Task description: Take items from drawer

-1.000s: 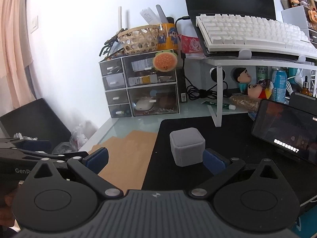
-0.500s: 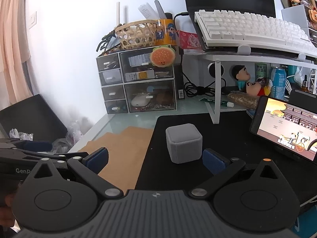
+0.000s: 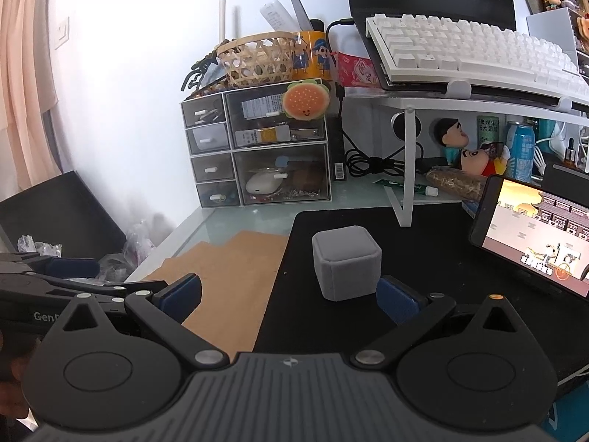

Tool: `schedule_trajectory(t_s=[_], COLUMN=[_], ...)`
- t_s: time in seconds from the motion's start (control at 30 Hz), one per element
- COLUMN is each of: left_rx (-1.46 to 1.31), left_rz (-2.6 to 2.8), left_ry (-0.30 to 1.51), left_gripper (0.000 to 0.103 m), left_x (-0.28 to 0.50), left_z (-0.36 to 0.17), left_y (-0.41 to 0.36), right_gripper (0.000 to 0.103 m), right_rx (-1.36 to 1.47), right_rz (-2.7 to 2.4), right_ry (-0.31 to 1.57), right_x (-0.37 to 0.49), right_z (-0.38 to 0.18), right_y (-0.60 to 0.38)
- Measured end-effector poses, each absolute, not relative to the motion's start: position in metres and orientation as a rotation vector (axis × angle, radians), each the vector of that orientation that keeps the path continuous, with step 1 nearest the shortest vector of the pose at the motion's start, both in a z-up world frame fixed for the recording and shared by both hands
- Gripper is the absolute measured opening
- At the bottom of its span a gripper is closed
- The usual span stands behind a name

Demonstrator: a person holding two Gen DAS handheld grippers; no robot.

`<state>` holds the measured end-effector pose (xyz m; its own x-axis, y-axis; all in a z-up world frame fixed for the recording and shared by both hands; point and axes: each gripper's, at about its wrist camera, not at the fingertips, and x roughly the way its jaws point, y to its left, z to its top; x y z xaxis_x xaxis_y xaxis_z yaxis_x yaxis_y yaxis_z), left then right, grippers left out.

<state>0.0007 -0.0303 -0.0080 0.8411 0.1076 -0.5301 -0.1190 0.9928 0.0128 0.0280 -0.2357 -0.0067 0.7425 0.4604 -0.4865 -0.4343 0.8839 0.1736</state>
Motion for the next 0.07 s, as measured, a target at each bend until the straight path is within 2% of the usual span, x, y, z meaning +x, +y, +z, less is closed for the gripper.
schedule_trajectory(t_s=[0.07], left_rx=[-0.017], left_rz=[0.121], left_ry=[0.557], left_gripper=[0.103], left_x=[0.0006], left_z=[-0.0080], left_y=[-0.0304], right_gripper=[0.103], right_rx=[0.049], right_rz=[0.492], right_ry=[0.548], right_x=[0.0281], right_z=[-0.0072], right_y=[-0.2357])
